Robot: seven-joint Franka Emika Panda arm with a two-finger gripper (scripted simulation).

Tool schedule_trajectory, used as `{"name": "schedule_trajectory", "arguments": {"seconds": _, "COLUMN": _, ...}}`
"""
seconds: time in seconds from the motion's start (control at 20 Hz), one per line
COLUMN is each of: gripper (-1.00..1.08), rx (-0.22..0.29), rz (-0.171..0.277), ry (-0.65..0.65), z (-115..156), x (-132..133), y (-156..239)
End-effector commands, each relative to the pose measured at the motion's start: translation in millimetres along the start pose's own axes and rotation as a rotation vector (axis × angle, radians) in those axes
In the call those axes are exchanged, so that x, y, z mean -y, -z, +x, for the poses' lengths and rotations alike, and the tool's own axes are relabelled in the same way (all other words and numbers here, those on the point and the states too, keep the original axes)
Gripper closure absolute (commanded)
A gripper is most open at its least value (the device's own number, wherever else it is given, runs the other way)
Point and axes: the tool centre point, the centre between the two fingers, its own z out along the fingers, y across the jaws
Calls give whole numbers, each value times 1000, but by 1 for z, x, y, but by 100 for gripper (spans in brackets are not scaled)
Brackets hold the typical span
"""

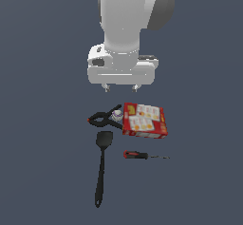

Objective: Pick up a designated object from a clutter of objects.

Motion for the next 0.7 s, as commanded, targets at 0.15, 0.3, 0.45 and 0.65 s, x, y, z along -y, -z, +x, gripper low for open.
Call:
{"name": "schedule_trajectory", "arguments": {"seconds": 0.15, "gripper": -92, "rx": 2, "rz": -2, "ry": 13, "z": 0, "x": 3, "y": -1}}
{"name": "schedule_trajectory", "arguments": {"seconds": 0.3, "gripper": -92, "rx": 9, "rz": -7, "ry": 50, "z": 1, "x": 12, "y": -3}}
{"name": "schedule_trajectory", "arguments": {"seconds": 0.45, "gripper": -92, "rx": 13, "rz": -10, "ry": 74, "z": 2, "x": 19, "y": -4}}
{"name": "schedule_trajectory", "arguments": {"seconds": 0.65, "gripper": -92, "rx": 13, "rz": -10, "ry": 72, "z": 2, "x": 18, "y": -4}}
